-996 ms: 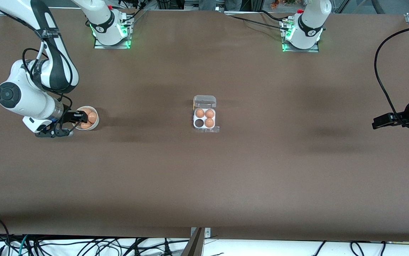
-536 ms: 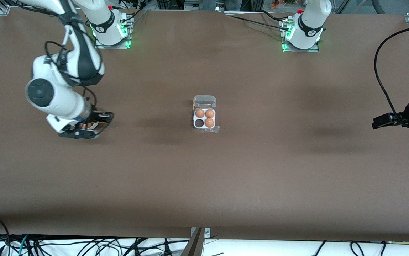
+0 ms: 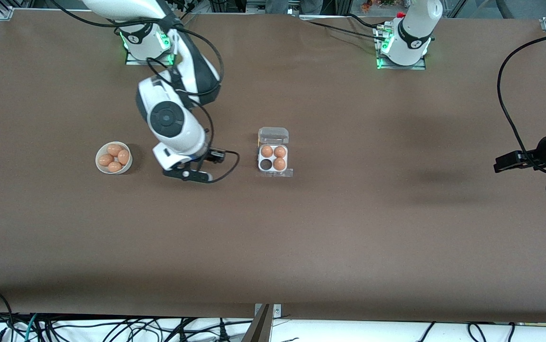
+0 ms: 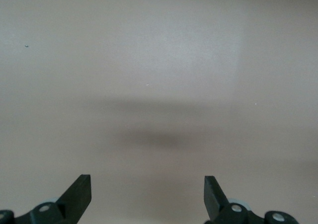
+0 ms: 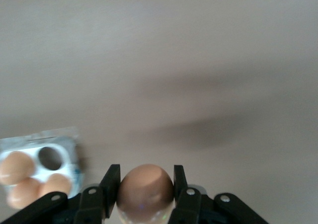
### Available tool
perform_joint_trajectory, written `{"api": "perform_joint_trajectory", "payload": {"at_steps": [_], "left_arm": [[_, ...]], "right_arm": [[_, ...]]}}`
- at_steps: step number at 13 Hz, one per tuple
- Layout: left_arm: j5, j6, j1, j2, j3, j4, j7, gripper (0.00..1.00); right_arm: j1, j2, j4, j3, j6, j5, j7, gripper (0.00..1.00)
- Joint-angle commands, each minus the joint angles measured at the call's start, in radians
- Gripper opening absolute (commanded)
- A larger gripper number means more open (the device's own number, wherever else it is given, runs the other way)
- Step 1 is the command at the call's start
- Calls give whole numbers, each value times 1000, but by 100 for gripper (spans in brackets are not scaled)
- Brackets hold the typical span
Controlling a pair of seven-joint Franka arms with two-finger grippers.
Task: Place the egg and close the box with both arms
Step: 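Carry the egg with the right gripper to the clear carton, then lower the egg into the carton slot while the left gripper approaches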
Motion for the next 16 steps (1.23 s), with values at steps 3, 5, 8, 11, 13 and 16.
{"api": "perform_joint_trajectory", "payload": {"at_steps": [3,5,8,11,13,16], "left_arm": [[-20,-3,-5,12,0,25,15,100],[-20,-3,-5,14,0,25,13,100],[-20,-3,-7,14,0,25,21,100],[-22,-3,-7,14,-3,25,24,100],[-22,-3,-11,15,-3,25,23,100],[-23,-8,-49,25,-4,24,9,100]], "right_arm": [[98,185,240,-11,-16,43,152,25],[123,231,300,-11,-14,43,183,25],[149,265,312,-11,1,43,187,25],[162,280,312,-11,23,44,174,25],[163,296,314,3,26,43,172,25],[166,311,314,17,44,43,183,25]]}}
